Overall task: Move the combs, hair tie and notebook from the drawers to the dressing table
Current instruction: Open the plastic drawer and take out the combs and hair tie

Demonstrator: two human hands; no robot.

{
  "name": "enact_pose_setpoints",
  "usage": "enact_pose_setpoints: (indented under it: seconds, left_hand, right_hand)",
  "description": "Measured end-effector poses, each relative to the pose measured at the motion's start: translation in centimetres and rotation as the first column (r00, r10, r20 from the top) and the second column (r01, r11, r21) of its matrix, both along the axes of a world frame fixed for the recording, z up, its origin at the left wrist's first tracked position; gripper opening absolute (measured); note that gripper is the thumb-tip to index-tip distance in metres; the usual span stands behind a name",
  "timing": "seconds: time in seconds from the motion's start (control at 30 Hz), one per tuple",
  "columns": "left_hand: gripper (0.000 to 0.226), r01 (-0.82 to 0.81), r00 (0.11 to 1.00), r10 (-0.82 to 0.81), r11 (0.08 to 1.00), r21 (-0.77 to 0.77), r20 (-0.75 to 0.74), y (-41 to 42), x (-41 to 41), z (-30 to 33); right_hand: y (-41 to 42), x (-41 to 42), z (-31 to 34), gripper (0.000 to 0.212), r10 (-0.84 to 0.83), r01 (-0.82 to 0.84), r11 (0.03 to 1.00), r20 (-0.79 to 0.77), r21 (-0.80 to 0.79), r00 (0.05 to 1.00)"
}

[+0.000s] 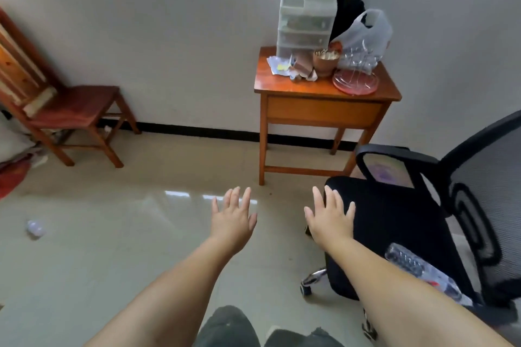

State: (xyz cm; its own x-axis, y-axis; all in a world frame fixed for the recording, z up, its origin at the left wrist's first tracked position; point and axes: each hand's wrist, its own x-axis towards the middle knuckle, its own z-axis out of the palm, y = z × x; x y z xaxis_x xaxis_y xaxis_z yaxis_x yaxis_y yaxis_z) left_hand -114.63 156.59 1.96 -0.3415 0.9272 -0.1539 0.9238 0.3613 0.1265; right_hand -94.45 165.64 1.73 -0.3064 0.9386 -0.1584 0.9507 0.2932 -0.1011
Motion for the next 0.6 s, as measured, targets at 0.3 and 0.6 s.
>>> enact_pose_setpoints:
  seconds: [0.3, 0.6]
  left_hand:
    - [0.061, 0.134, 0.988, -0.132, 0.991, 0.025, -0.073, 23.4, -13.3, -1.0]
    - [0.06, 0.287, 0.955, -0.272, 0.948, 0.136, -0.121, 49.7, -23.4, 6.2]
  right_hand:
    - [21.9, -12.2, 0.1, 0.056, -0.054, 0.056, 0.997, -0.038, 0.047, 0.998]
    - [42.8, -21.2, 5.3, 0.046, -0.173, 0.238, 0.963, -0.389, 0.125, 0.905]
